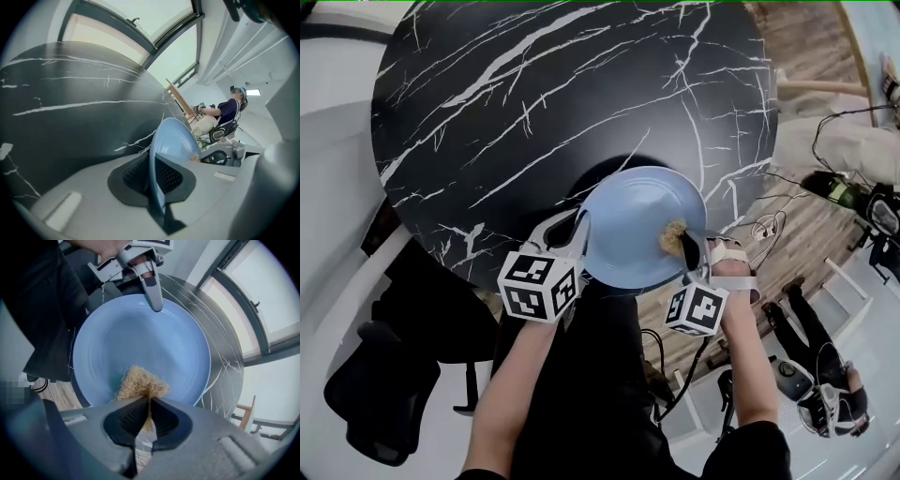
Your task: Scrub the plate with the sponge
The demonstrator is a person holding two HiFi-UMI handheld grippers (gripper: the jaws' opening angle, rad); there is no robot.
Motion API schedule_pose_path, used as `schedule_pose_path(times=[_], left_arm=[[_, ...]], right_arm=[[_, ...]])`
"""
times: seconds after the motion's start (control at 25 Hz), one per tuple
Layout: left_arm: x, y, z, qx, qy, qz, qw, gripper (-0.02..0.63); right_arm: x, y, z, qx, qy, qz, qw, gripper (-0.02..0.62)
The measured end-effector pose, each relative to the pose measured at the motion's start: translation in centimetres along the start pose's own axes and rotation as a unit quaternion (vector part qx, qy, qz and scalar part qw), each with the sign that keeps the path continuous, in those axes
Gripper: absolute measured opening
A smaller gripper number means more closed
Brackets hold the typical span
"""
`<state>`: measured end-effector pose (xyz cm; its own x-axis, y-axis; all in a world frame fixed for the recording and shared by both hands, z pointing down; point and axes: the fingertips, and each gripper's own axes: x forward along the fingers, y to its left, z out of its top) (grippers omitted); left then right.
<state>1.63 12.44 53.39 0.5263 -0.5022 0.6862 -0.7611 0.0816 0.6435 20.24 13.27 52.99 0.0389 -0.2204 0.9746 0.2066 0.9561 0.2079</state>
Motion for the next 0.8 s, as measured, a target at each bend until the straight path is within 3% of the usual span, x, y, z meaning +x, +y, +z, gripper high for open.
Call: schedule_pose_path(times=[0.28, 0.52, 0.8], left_arm=[[0.0, 0.1, -0.1, -0.001, 0.008, -0.003, 1.0, 0.025], [0.0, 0.0, -0.2, 0.004, 0.014, -0.007, 0.9999, 0.023], [-0.1, 0.0, -0.3, 0.015, 0.019, -0.01, 0.9997, 0.021]], right_arm=[[-0.9, 4.2, 1.8, 0.009, -0.026, 0.037, 0.999, 0.021], [-1.7, 6.4, 3.9, 0.058, -0.058, 0.074, 0.994, 0.021], [-2.5, 8.9, 8.9, 0.049, -0.11, 0.089, 0.989, 0.02]])
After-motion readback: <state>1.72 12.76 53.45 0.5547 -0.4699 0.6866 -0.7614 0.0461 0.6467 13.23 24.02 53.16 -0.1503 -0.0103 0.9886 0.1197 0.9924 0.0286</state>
